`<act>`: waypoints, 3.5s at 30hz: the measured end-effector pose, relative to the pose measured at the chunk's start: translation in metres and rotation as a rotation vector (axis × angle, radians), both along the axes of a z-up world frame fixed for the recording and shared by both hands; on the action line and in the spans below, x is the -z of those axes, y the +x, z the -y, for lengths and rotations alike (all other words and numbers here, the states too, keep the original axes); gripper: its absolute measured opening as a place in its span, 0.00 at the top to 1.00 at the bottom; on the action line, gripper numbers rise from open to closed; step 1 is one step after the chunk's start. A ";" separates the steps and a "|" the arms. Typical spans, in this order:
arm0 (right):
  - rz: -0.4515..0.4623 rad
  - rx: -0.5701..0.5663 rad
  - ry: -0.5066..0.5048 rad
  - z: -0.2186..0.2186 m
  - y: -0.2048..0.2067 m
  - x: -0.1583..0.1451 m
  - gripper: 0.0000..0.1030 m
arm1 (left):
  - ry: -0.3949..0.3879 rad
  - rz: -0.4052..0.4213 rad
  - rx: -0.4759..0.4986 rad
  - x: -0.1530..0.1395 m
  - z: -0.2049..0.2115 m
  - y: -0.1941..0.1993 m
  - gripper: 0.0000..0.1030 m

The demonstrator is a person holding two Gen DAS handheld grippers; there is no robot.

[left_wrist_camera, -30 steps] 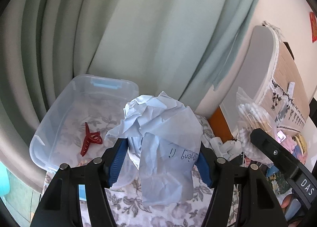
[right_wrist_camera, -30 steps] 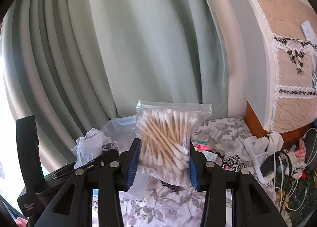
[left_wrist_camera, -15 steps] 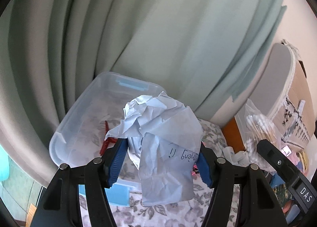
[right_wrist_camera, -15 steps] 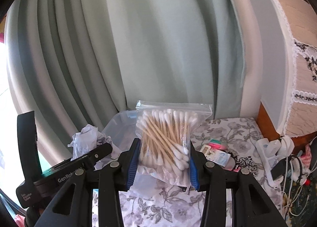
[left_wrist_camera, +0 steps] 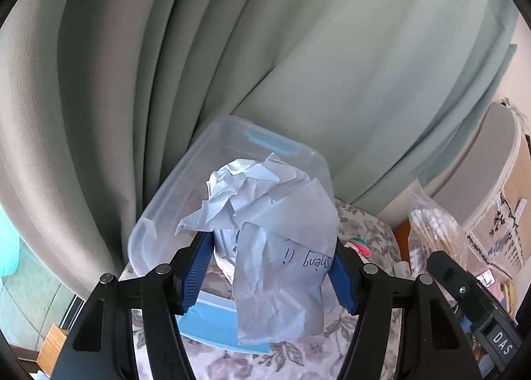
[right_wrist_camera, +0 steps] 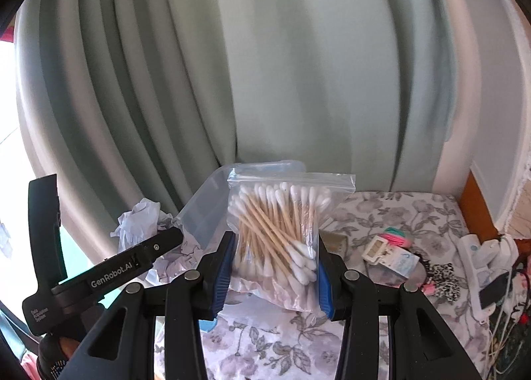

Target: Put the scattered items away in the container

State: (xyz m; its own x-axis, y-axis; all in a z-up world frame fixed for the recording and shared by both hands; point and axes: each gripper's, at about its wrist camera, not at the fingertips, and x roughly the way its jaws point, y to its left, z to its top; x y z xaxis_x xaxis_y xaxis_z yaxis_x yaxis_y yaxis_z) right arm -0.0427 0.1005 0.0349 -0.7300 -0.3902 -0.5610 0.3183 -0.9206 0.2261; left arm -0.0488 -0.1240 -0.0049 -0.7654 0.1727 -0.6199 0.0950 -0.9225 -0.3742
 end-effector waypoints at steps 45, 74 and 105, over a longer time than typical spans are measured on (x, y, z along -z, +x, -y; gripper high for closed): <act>0.154 -0.168 0.084 0.073 -0.035 0.053 0.53 | 0.060 0.097 -0.063 0.031 0.022 -0.026 0.27; 0.117 -0.125 0.054 0.045 -0.017 0.045 0.04 | 0.011 0.084 -0.078 0.012 0.011 -0.018 0.16; -0.012 0.095 -0.084 -0.075 0.021 0.019 0.00 | -0.225 -0.162 0.044 -0.052 -0.090 0.019 0.00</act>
